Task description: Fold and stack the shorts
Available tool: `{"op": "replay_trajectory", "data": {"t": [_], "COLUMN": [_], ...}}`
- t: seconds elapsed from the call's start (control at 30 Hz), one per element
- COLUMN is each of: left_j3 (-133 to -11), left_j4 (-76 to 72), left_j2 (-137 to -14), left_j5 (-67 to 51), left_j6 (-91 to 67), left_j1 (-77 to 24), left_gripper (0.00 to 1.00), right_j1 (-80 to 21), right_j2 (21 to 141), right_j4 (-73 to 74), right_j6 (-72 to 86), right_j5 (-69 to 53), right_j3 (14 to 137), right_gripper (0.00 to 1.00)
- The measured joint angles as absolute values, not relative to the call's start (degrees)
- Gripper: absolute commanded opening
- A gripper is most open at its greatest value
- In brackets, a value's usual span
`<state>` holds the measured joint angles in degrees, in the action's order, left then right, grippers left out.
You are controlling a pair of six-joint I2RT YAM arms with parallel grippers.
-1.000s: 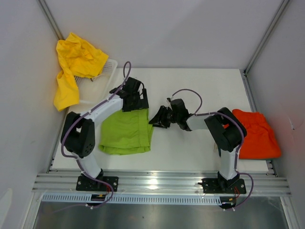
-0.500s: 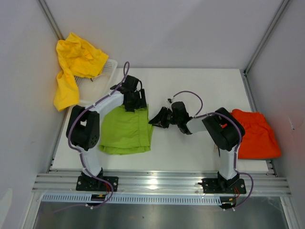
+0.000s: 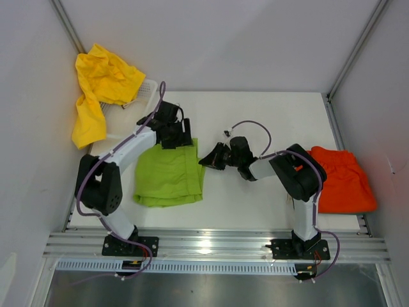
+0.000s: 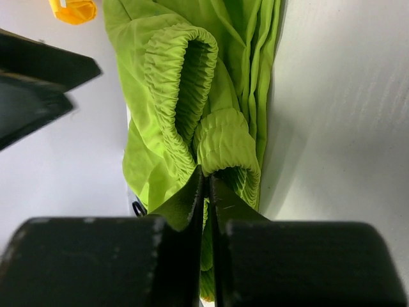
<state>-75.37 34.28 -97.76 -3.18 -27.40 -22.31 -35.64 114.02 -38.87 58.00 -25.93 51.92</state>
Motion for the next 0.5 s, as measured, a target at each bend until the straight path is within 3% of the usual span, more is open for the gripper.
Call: {"op": "replay_trajectory", "data": {"t": [0.2,0.5], "left_j3": [-75.55,-85.97], "left_j4": [36.88,46.89], "left_j2": [-94.24,-97.23], "left_j5": [-1.78,4.01], "left_j6": [-25.26,-21.47], "left_j1": [-22.33,-22.33], "left_gripper": [0.93,0.96], "right_j1": [-36.01,-36.05], "right_j2": [114.02,114.85], "right_j4": [-39.97,-44.47], "right_j6": [56.62,53.04], "right_j5": [-25.98,-27.92], "right_j3": [51.92,51.92], "right_gripper": [0.13,0.13]}}
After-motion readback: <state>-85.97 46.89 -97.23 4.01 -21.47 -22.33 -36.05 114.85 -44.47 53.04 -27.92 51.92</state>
